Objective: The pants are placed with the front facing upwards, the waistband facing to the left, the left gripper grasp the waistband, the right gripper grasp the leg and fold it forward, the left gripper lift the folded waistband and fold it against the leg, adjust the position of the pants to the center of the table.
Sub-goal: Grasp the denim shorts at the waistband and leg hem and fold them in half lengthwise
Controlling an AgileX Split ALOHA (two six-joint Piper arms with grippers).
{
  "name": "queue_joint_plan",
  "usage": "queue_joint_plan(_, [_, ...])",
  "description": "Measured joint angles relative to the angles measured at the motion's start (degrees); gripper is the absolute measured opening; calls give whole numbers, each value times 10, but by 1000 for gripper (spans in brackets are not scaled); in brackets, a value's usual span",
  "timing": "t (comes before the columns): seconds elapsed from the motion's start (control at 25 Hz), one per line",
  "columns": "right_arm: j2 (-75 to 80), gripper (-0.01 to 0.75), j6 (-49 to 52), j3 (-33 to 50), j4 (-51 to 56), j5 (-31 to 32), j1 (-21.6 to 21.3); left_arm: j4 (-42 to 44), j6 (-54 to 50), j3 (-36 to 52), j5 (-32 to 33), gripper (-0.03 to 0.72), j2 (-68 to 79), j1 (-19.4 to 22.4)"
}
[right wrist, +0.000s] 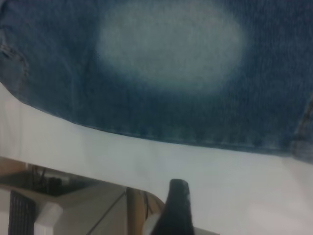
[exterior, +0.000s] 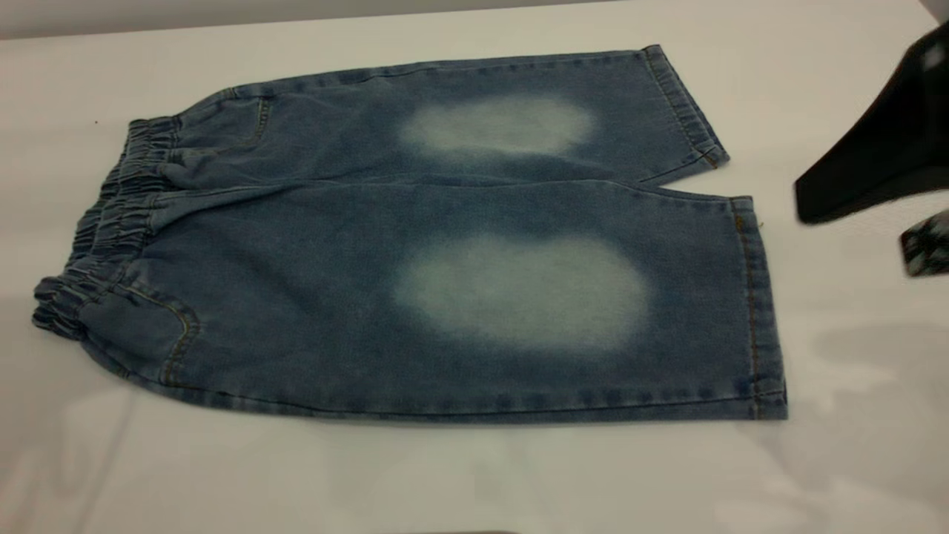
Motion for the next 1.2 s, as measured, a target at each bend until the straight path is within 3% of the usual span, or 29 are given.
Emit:
queue_joint_plan(0.32, [64, 579, -113, 0, 83, 2, 0, -2, -1, 0, -4, 520, 97, 60])
queue_joint_plan(1.2, [64, 579, -135, 0, 96, 4, 0, -4, 13, -121, -4, 520, 400, 61])
